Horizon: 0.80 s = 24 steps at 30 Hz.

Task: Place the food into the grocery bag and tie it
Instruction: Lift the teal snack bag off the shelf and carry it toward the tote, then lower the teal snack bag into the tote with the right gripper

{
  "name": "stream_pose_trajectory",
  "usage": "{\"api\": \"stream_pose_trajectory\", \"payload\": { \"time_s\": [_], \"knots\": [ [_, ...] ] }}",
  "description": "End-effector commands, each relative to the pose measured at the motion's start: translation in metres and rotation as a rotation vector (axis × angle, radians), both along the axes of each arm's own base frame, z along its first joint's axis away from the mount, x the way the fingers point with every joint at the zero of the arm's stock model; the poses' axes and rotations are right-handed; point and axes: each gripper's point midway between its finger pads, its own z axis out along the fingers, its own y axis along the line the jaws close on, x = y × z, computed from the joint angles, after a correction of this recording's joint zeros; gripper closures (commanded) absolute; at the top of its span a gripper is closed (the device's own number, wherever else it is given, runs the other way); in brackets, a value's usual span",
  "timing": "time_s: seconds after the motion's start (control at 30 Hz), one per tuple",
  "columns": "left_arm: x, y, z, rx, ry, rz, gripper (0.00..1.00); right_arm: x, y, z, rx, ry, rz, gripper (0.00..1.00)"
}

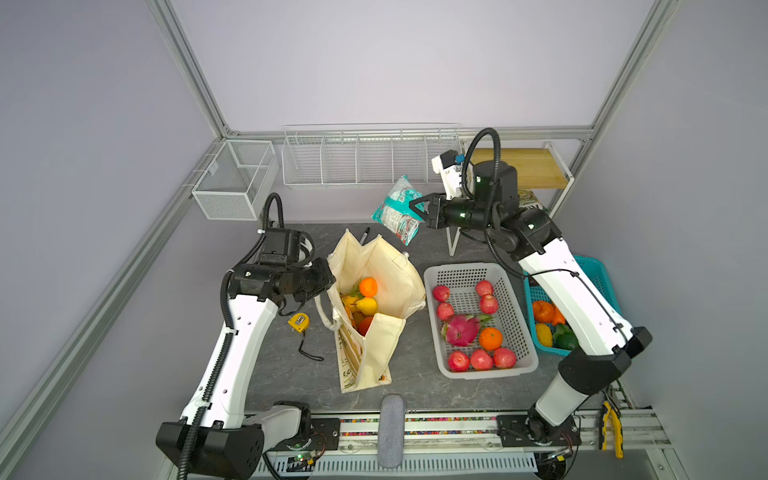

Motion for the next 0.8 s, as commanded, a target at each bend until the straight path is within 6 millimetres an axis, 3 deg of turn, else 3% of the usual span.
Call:
{"api": "stream_pose_trajectory", "payload": {
  "time_s": [0.0, 0.17, 0.4, 0.77],
  "knots": [
    [0.009, -0.005, 0.021, -0.021, -0.071, -0.017, 1.00, -0.015, 0.024, -0.020, -0.028, 0.022, 0.086, 0.93],
    [0.013, -0.006, 0.026, -0.021, -0.082, -0.021, 1.00, -0.036, 0.046, -0.051, -0.098, 0.067, 0.165, 0.93],
    [0.020, -0.008, 0.029, -0.025, -0.094, -0.026, 1.00, -0.052, 0.056, -0.081, -0.178, 0.096, 0.223, 0.93],
    [0.026, -0.010, 0.030, -0.032, -0.099, -0.028, 1.00, -0.043, 0.073, -0.125, -0.237, 0.159, 0.225, 0.93]
  ]
}}
